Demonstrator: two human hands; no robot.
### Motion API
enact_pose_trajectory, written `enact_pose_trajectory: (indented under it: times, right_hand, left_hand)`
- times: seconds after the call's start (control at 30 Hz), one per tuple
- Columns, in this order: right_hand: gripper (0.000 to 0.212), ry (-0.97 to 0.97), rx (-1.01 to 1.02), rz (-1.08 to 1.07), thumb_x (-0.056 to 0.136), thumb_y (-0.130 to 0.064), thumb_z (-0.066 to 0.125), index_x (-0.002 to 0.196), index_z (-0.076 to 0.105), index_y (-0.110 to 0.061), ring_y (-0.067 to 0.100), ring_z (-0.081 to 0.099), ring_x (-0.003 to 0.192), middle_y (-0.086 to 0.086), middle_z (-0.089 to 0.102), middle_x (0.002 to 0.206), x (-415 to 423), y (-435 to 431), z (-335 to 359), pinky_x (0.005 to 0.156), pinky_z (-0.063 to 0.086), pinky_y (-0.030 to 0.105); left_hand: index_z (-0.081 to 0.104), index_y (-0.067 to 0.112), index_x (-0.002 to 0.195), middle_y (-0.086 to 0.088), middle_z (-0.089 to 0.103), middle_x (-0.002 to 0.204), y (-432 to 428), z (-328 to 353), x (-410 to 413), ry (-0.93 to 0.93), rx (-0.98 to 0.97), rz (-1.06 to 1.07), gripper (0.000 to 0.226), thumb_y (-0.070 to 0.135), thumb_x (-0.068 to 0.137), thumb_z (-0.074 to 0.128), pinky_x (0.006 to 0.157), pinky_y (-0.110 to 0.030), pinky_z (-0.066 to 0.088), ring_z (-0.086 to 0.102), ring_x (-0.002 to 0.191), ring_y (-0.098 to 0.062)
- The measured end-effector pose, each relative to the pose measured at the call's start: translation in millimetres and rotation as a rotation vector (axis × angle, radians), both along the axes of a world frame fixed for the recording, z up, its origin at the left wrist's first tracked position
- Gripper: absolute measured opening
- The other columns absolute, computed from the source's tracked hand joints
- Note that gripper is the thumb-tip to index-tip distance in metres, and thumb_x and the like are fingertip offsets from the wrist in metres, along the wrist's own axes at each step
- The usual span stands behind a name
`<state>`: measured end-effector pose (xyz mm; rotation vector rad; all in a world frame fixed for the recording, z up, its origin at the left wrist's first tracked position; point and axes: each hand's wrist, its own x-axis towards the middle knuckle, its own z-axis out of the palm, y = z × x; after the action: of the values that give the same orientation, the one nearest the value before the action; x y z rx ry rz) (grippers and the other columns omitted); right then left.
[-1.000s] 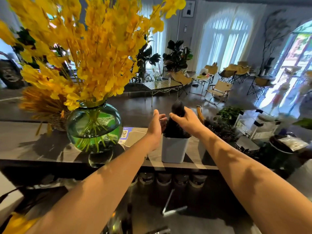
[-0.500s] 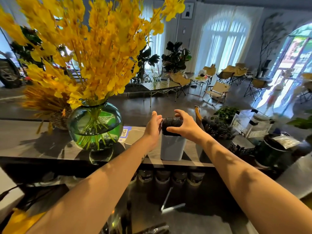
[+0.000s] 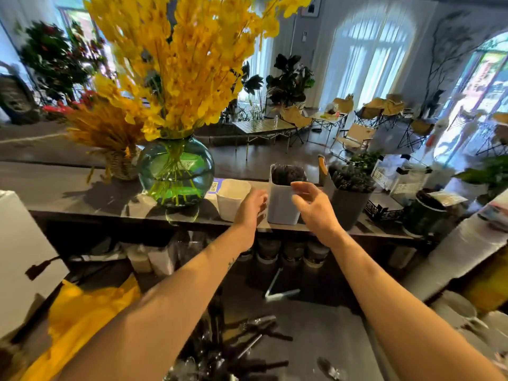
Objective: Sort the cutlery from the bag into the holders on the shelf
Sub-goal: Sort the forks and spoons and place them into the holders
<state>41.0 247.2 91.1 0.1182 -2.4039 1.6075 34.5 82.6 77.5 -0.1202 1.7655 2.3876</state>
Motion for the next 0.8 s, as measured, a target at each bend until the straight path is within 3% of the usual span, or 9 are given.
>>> enact_pose_trajectory:
  times: [0.07,0.17,0.33,0.5,0.6,0.7,0.8]
  right_hand:
    - [0.03,0.003,-0.005,0.018,0.099,-0.015,0.06,0.129,0.063,-0.018,0.005,0.062,0.113,-0.006,0.066,0.123,20,-8,-19,0.094,0.05,0.019]
    - [0.028,-0.06,-0.033,0.04,0.1,-0.012,0.061,0.127,0.065,-0.015,0.006,0.065,0.11,-0.004,0.069,0.119,49,-27,-51,0.086,0.05,0.013]
    - [0.027,-0.199,-0.113,0.069,0.097,-0.005,0.06,0.119,0.066,-0.02,0.012,0.067,0.105,-0.004,0.072,0.112,98,-68,-122,0.089,0.052,0.021]
    - [0.027,-0.399,-0.149,0.126,0.097,-0.005,0.06,0.12,0.064,-0.02,0.016,0.066,0.108,0.003,0.071,0.115,145,-104,-199,0.096,0.052,0.03]
    - [0.026,-0.486,-0.151,0.129,0.097,-0.003,0.059,0.119,0.064,-0.015,0.014,0.065,0.105,0.005,0.071,0.114,176,-118,-231,0.089,0.051,0.019]
    - [0.027,-0.586,-0.179,0.094,0.098,-0.002,0.058,0.123,0.064,-0.009,0.014,0.064,0.103,0.006,0.07,0.115,198,-124,-254,0.08,0.05,0.01]
    - [0.028,-0.684,-0.18,0.099,0.1,-0.005,0.056,0.126,0.063,-0.013,0.013,0.065,0.105,0.003,0.07,0.117,218,-128,-275,0.081,0.049,0.013]
  left_hand:
    - [0.065,0.02,0.123,0.002,0.065,0.125,-7,-15,22,0.002,0.023,-0.01,0.04,0.046,0.106,0.039,0.099,-0.032,0.04,0.058,0.114,-0.014]
    - [0.067,0.024,0.111,0.002,0.069,0.12,-21,-43,50,-0.045,0.027,0.018,0.028,0.04,0.104,0.045,0.101,-0.035,0.041,0.061,0.117,-0.017]
    - [0.057,0.019,0.138,0.002,0.064,0.135,-56,-111,107,-0.146,0.011,0.035,0.044,0.043,0.107,0.038,0.11,-0.039,0.038,0.058,0.125,-0.015]
    - [0.062,0.023,0.123,-0.002,0.064,0.137,-97,-187,160,-0.347,0.011,0.115,0.036,0.044,0.107,0.037,0.11,-0.042,0.04,0.058,0.125,-0.021]
    - [0.058,0.016,0.136,-0.006,0.062,0.139,-123,-223,189,-0.435,0.035,0.151,0.048,0.044,0.108,0.031,0.101,-0.038,0.044,0.056,0.127,-0.023]
    - [0.05,0.013,0.145,-0.005,0.059,0.142,-145,-245,213,-0.496,0.033,0.16,0.056,0.046,0.108,0.025,0.111,-0.041,0.034,0.053,0.13,-0.022]
    - [0.047,0.014,0.145,-0.004,0.056,0.143,-163,-266,235,-0.535,0.043,0.144,0.054,0.047,0.107,0.028,0.115,-0.04,0.031,0.05,0.132,-0.022]
